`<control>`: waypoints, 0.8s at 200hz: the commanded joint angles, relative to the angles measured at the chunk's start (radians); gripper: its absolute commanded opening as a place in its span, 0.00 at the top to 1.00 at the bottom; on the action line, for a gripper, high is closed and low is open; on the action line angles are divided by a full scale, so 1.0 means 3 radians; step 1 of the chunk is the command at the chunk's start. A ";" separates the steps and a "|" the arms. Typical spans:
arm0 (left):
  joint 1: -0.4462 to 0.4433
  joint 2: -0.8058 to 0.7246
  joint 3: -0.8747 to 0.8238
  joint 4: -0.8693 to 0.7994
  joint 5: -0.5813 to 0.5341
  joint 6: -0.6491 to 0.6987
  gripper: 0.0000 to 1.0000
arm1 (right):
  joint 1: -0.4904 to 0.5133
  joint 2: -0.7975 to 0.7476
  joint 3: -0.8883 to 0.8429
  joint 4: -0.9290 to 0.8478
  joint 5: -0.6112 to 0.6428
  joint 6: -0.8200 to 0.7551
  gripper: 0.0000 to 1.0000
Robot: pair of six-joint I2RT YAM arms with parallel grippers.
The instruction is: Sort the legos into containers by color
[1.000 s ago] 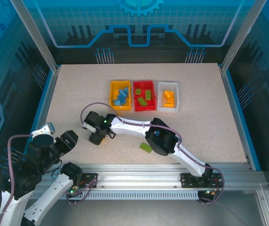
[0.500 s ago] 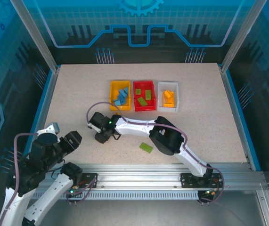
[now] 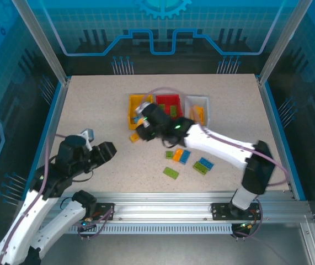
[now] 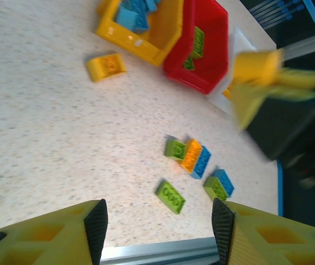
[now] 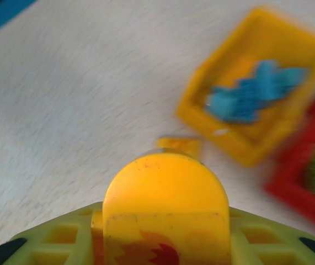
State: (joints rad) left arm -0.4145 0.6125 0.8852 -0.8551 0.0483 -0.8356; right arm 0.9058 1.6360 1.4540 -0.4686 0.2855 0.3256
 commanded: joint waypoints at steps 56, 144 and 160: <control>-0.1006 0.1726 0.0469 0.1486 -0.0081 0.0346 0.44 | -0.1716 0.0151 -0.0262 -0.0327 -0.0271 0.0432 0.69; -0.1563 0.2634 0.0857 0.1807 -0.0340 0.0548 0.43 | -0.2012 0.1127 0.0390 -0.0552 -0.0417 0.0428 0.65; -0.1569 0.2632 0.0839 0.1797 -0.0350 0.0549 0.43 | -0.2011 0.1138 0.0402 -0.0547 -0.0427 0.0440 0.55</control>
State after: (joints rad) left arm -0.8795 1.3983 1.1053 -0.3386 -0.0277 -0.7025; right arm 0.3130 1.9675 1.5341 -0.6048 0.1810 0.4419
